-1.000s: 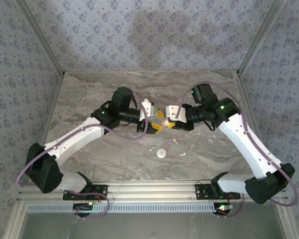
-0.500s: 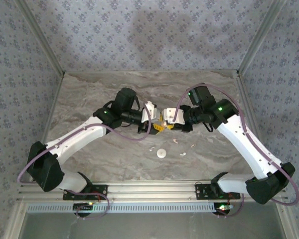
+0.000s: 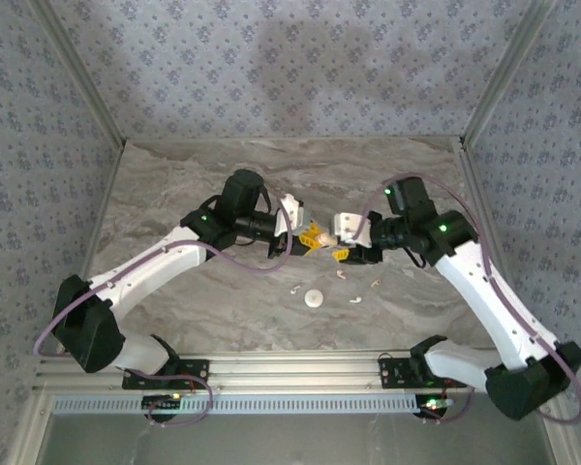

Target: Insert wireless bluetooth earbuds into charging case

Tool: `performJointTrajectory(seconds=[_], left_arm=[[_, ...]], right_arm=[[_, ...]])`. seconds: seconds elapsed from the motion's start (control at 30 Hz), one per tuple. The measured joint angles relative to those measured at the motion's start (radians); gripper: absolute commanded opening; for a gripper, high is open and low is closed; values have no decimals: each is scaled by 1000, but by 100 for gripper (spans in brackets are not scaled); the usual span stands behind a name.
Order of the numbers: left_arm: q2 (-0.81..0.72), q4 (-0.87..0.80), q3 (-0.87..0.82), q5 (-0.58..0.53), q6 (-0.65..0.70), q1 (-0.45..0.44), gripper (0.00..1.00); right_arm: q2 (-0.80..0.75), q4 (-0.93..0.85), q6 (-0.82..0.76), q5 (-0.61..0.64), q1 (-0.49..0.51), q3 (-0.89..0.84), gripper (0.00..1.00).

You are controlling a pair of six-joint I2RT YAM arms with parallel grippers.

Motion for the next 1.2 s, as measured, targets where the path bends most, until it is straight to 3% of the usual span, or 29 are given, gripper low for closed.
performJointTrajectory(seconds=[0.13,0.3,0.73,1.0,1.07,1.2], left_arm=[[0,25,0,36,-19,3,21],[0,44,0,71,-33,3,21],[0,93,0,102,-74,3,20],[0,107,0,106,-90,6,21],[0,107,0,109,-90,8,25],[0,111,0,101,-96,8,44]], right_arm=[[-69,94,88,-159,-113,-108,52],[-76,169,146,-314,-155,-128,52],[-23,249,191,-454,-160,-127,44],[-15,249,195,-468,-160,-126,21],[-15,248,196,-467,-160,-125,20],[-15,238,196,-453,-160,-116,20]])
